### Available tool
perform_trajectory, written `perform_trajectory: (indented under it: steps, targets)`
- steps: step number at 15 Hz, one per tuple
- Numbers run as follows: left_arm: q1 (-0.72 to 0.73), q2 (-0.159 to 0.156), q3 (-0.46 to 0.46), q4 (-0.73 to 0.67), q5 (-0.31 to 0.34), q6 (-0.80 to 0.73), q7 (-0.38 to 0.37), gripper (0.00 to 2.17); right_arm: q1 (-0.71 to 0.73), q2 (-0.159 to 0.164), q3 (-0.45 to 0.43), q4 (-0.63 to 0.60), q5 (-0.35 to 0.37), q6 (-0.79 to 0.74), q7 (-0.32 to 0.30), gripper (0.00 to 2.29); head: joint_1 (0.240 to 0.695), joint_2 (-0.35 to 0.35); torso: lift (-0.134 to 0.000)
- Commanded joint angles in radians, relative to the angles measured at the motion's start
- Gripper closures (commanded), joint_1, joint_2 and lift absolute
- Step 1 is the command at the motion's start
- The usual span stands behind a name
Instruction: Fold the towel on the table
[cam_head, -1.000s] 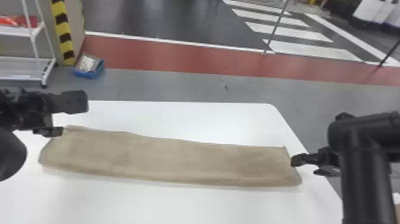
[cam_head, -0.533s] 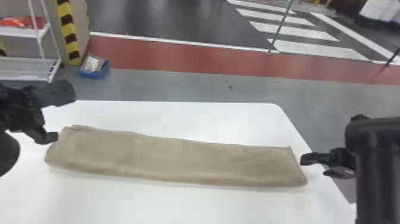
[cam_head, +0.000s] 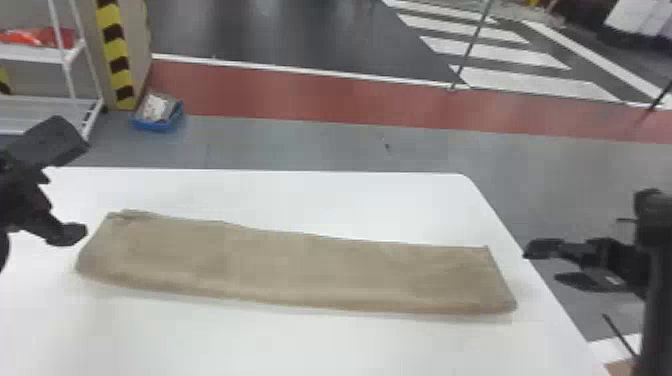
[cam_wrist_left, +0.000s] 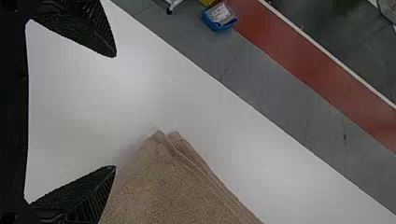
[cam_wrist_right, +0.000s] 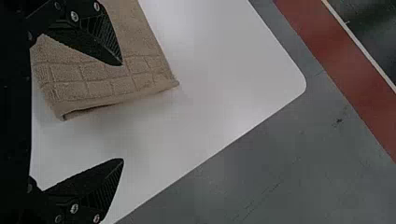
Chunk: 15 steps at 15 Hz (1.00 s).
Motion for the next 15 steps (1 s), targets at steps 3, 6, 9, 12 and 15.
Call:
perform_trajectory:
  steps: [3,6,9,12,15]
  targets:
    - [0.039,-0.011,0.025,-0.052,0.002,0.038,0.008,0.02,-0.005,-0.017,-0.006,0.039,-0.05,-0.024,0.014,0.16,0.695,-0.273,-0.124]
    - [0.071,-0.011,0.038,-0.089,-0.001,0.084,0.007,0.02,0.004,-0.017,0.008,0.031,-0.066,-0.005,0.016,0.16,0.695,-0.266,-0.124]
    - [0.1,-0.011,0.054,-0.126,-0.011,0.124,-0.005,0.03,0.021,-0.021,0.008,0.018,-0.073,0.003,0.014,0.16,0.695,-0.253,-0.124]
    - [0.134,-0.009,0.065,-0.166,-0.011,0.121,-0.002,0.04,0.04,-0.025,0.008,-0.001,-0.081,0.003,0.016,0.16,0.695,-0.249,-0.124]
    - [0.149,-0.006,0.067,-0.184,-0.013,0.124,-0.002,0.04,0.049,-0.027,0.008,-0.015,-0.083,0.003,0.016,0.16,0.695,-0.251,-0.124]
